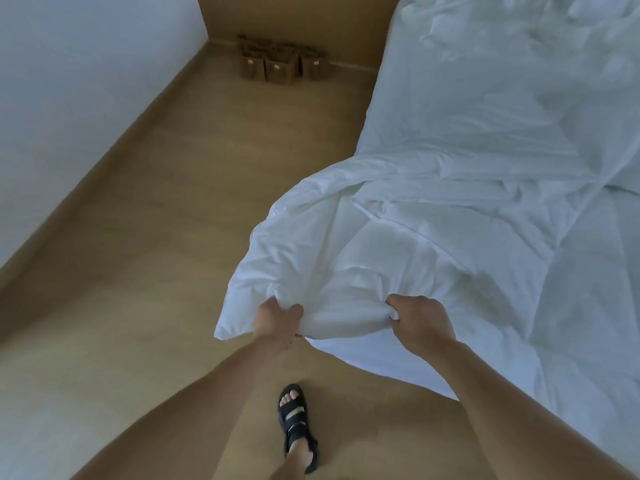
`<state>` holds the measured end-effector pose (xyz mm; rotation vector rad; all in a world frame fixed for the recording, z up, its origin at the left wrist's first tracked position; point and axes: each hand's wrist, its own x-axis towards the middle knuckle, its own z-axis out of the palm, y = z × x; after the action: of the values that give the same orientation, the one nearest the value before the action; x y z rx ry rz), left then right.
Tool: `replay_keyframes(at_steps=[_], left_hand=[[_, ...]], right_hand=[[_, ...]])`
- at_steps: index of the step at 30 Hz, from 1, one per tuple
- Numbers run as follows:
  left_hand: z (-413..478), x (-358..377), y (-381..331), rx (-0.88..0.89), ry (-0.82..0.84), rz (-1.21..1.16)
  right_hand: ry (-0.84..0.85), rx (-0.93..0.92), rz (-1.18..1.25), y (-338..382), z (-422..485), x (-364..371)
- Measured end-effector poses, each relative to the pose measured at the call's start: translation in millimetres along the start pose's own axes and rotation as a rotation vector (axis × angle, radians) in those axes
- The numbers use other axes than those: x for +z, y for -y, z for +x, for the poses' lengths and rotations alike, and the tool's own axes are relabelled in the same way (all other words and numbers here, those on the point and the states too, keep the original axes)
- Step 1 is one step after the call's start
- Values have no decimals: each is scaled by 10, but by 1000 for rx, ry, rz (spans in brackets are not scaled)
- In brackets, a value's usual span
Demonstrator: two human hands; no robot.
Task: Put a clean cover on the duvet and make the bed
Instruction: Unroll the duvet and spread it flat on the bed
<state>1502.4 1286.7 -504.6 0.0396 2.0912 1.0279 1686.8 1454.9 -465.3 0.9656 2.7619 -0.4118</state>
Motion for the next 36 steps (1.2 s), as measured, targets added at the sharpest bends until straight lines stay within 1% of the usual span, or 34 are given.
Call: replay_keyframes(at_steps=[2,6,10,12,14,16,18,20,23,25,27,30,32,34,36], left_hand=[[-220,-26,137,9,5,33],[-533,-26,353,-5,11,84],[-791,17,596,-8,67,187],[-865,3,729,-25,70,230],[-802,-40,781,-54,38,297],[-644,-105,751,-137,45,390],[-547,-206,680,-237,89,491],[-530,-305,560,-277,124,592],[-555,-376,195,-230,169,606],[-540,-343,-160,-142,192,577],[-514,-247,-534,-27,213,547],[-335,-9,-1011,151,237,503],[-172,124,-1231,215,278,533],[25,220,-1418,263,327,604],[263,282,-1630,325,360,675]], right_hand=[[0,0,16,15,-269,20],[80,-10,0,13,-636,138],[154,5,-33,-22,-984,337],[212,30,34,-15,-1175,491],[328,33,177,-60,-1285,670],[473,61,334,-137,-1304,762],[511,102,408,-192,-1294,753],[483,176,469,-190,-1281,692],[407,345,629,-224,-1185,569],[345,473,746,-299,-1038,460],[287,557,810,-317,-876,343],[208,600,824,-321,-601,266],[145,649,887,-284,-420,233],[73,770,1009,-306,-210,201],[-47,961,1193,-339,21,177]])
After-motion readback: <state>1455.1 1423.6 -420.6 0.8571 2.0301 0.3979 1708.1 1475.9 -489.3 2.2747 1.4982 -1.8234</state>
